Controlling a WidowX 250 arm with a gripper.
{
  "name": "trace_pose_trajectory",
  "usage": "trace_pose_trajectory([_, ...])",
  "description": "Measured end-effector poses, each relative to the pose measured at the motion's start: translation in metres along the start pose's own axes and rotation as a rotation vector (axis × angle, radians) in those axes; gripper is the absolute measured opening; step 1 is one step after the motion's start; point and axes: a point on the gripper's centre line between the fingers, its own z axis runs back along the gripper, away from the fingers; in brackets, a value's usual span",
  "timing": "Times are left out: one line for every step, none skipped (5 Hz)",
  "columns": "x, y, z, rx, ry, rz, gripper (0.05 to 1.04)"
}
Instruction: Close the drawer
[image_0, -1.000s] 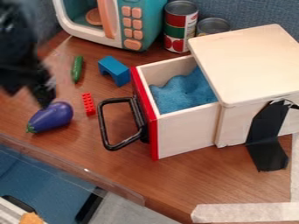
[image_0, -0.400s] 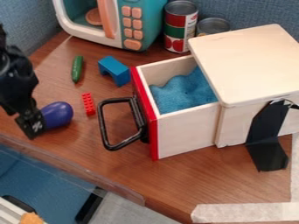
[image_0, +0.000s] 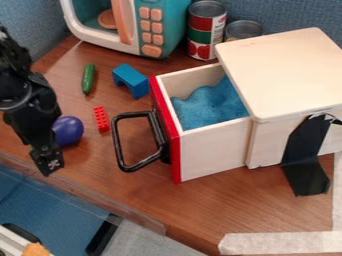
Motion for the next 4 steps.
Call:
trace_pose_trajectory([0.006,-0.005,-0.002,-0.011,0.002,-0.022,0.999])
trace_pose_trajectory([0.014,-0.009,-0.008,-0.031,0.020,-0.030,0.999])
trace_pose_trajectory([0.020,-0.007,-0.013,-0.032,0.027,-0.028,1.000])
trace_pose_trajectory([0.025,-0.008,-0.022,-0.035,0.038,-0.025,0.999])
